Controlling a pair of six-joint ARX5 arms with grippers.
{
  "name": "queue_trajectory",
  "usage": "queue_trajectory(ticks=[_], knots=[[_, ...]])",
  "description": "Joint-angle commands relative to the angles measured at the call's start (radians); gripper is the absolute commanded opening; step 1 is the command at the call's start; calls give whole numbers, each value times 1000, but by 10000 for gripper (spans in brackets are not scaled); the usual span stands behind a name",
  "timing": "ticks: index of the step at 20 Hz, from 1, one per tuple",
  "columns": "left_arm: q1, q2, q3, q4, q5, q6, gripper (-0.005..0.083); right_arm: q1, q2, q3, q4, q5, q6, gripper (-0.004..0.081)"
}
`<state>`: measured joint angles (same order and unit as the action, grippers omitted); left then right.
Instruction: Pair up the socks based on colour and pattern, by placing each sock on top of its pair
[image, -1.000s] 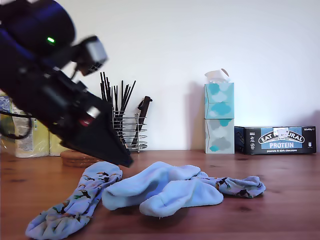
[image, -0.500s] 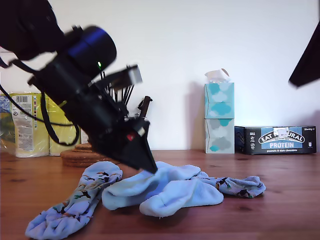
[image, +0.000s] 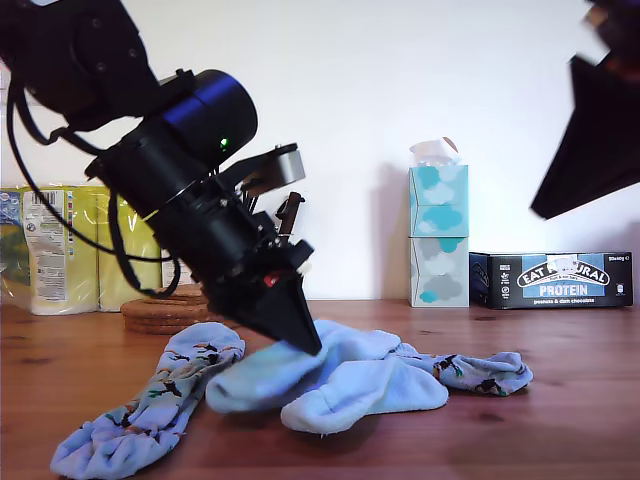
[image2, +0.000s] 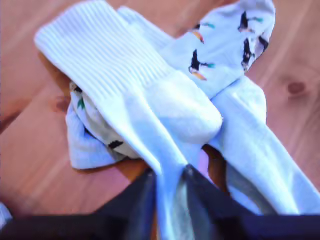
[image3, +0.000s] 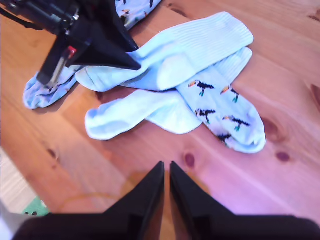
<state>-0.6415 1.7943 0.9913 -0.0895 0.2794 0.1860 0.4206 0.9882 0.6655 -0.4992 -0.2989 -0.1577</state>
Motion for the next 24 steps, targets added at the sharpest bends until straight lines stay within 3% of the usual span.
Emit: queue_trajectory(ticks=[1,5,9,19,24], knots=[[-3,-22,28,-27,2,-1,-20,5,39,5,39,4,0,129],[-2,-132,35,-70,-3,-3,-20,5,123,5,89,19,-8,129],[28,-226,35,-163,-92,-2,-20,5,142,5,98,19,-8,129],[203,-509,22,-491,-148,39,-20,11,253,5,209,20,-119,177],[279,-540,-184,-454,-150,48,-20,23,264,11,217,43,-131,178]])
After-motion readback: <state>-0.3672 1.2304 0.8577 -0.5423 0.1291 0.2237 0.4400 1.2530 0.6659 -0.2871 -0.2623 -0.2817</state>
